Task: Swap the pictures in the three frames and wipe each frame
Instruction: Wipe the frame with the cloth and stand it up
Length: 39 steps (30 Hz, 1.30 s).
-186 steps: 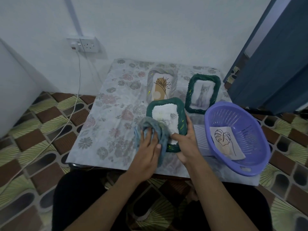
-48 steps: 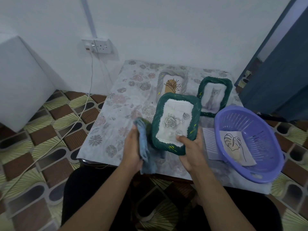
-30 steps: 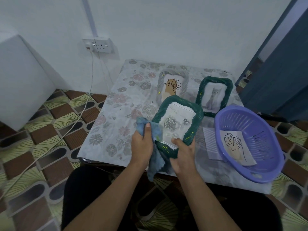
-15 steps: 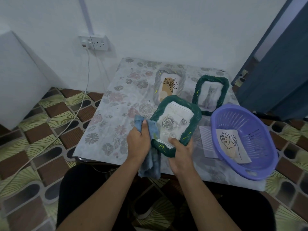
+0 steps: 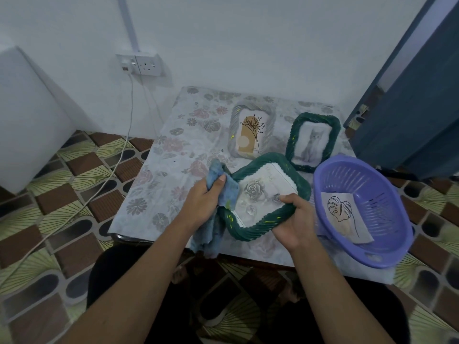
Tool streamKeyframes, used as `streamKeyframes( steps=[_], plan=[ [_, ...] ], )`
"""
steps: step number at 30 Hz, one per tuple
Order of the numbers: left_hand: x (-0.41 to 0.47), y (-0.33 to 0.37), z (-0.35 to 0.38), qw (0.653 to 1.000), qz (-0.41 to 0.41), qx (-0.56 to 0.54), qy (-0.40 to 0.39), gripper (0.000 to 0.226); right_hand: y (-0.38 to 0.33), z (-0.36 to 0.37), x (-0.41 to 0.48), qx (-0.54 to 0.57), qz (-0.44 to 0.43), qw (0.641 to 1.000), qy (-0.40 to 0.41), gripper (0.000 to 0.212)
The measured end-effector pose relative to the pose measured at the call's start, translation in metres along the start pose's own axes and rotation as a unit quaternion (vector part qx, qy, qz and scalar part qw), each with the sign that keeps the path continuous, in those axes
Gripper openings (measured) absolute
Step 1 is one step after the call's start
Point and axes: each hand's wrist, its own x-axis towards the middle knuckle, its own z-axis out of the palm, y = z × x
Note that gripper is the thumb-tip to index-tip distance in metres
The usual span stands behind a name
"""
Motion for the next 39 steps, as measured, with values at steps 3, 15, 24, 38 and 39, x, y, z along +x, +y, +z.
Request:
streamKeyframes(
  steps=[3, 15, 24, 38, 39],
  plan=[
    [-0.012, 0.003, 0.005, 0.997, -0.020, -0.066, -0.046, 0.029, -0.006, 0.003, 0.002, 0.004, -0.005, 1.000, 0.029, 0.057],
    [-0.043, -0.026, 0.047, 0.907, 0.266, 0.327, -0.002, 0.064, 0.000, 0.010, 0.004, -0.019, -0.001, 0.998, 0.053, 0.016],
    [-0.011, -0.028, 0.036, 0.952, 0.155, 0.255, 0.060, 0.065, 0.021, 0.008, 0.020, -0.022, -0.055, 0.993, 0.099, 0.029],
    [-0.010, -0.034, 0.019, 0.917, 0.196, 0.347, -0.003, 0.063, 0.019, 0.007, 0.017, -0.020, -0.058, 0.994, 0.094, 0.023],
    [-0.006, -0.033, 0.016, 0.922, 0.179, 0.343, 0.009, 0.063, 0.020, 0.005, 0.018, -0.019, -0.058, 0.994, 0.096, 0.022]
  ],
)
